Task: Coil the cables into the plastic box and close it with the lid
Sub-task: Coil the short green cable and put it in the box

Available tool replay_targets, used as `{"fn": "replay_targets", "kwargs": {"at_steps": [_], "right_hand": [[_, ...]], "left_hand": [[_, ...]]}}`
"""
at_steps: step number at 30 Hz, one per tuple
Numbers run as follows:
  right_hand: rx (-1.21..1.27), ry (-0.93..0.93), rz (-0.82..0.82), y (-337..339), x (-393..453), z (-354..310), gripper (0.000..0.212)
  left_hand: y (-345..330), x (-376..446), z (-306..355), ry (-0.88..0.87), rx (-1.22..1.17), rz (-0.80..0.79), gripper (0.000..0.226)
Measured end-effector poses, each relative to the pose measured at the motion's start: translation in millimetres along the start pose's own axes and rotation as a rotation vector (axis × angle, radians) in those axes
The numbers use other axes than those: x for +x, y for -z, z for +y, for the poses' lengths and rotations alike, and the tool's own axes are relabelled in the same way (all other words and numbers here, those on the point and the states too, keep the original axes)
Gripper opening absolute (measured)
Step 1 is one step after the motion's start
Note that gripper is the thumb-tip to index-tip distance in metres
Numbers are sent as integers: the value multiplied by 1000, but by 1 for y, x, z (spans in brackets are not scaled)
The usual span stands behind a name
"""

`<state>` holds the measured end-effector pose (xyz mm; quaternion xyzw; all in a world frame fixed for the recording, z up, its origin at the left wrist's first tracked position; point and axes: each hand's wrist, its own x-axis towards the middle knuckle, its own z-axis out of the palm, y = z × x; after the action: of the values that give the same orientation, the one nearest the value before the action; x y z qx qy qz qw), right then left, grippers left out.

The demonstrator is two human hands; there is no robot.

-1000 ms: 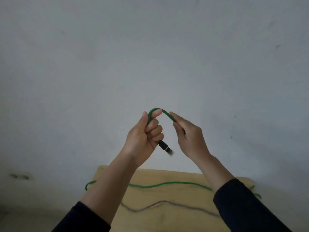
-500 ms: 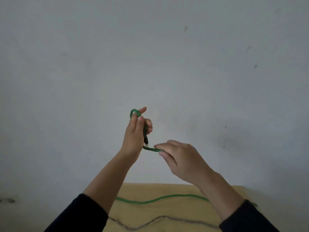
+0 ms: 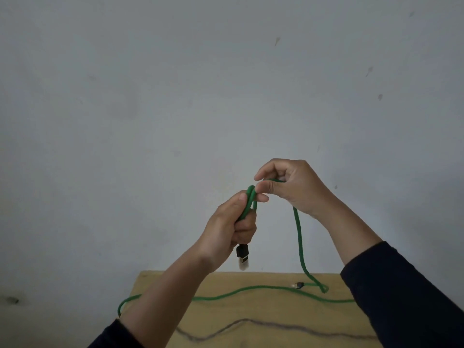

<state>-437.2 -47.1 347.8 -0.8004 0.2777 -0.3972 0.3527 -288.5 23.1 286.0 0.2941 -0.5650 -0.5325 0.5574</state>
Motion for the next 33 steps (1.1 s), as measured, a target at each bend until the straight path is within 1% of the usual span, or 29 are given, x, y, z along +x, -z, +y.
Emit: {"fn": "replay_targets", "kwargs": {"at_steps": [2, 3, 5, 6, 7, 9, 10, 11, 13, 14, 15, 16, 18, 20, 22, 26, 29, 31, 33], "right_hand": [[115, -8, 37, -2, 2, 3, 13], [192, -14, 72, -4, 4, 7, 12], [290, -53, 164, -13, 4, 19, 12], [277, -87, 198, -21, 2, 25, 14], [209, -123, 207, -31, -2, 33, 19], [-18, -146, 136, -53, -15, 47, 24], [-101, -142, 74, -62, -22, 51, 24], [-138, -142, 14, -69, -28, 52, 22], [-218, -110, -84, -74, -35, 45, 24], [-282, -78, -129, -73, -33, 38, 21], [-347, -48, -165, -69, -30, 30, 19], [-411, -18, -191, -64, -26, 21, 19], [-481, 7, -206, -49, -16, 4, 16], [-442, -16, -177, -33, -6, -8, 12], [-354, -48, -167, -18, 2, -14, 14], [-244, -24, -203, -1, 14, -17, 19], [-128, -19, -260, 6, 20, -16, 21], [-55, -23, -213, 7, 25, -9, 23], [91, -40, -149, 6, 28, 3, 19]], "left_hand": [[0, 1, 8, 36, -153, -7, 38], [0, 3, 11, 42, -252, -7, 39], [-1, 8, 20, 4, -459, -5, 38], [-1, 12, 25, -41, -543, 7, 38], [0, 17, 30, -97, -611, 31, 37], [8, 30, 41, -222, -688, 106, 38], [15, 36, 46, -272, -662, 172, 38], [23, 41, 49, -302, -577, 264, 37], [40, 49, 47, -300, -258, 461, 37], [46, 49, 41, -284, -62, 520, 37], [50, 48, 34, -267, 127, 535, 36], [51, 44, 25, -252, 290, 511, 35], [45, 33, 6, -223, 515, 403, 34], [33, 22, -5, -190, 602, 291, 32], [23, 14, -11, -153, 541, 217, 35], [18, 7, -15, -78, 368, 178, 34], [17, 5, -13, -37, 158, 80, 46], [18, 5, -6, -17, -3, 9, 53], [17, 7, 1, 3, -152, -20, 54]]}}
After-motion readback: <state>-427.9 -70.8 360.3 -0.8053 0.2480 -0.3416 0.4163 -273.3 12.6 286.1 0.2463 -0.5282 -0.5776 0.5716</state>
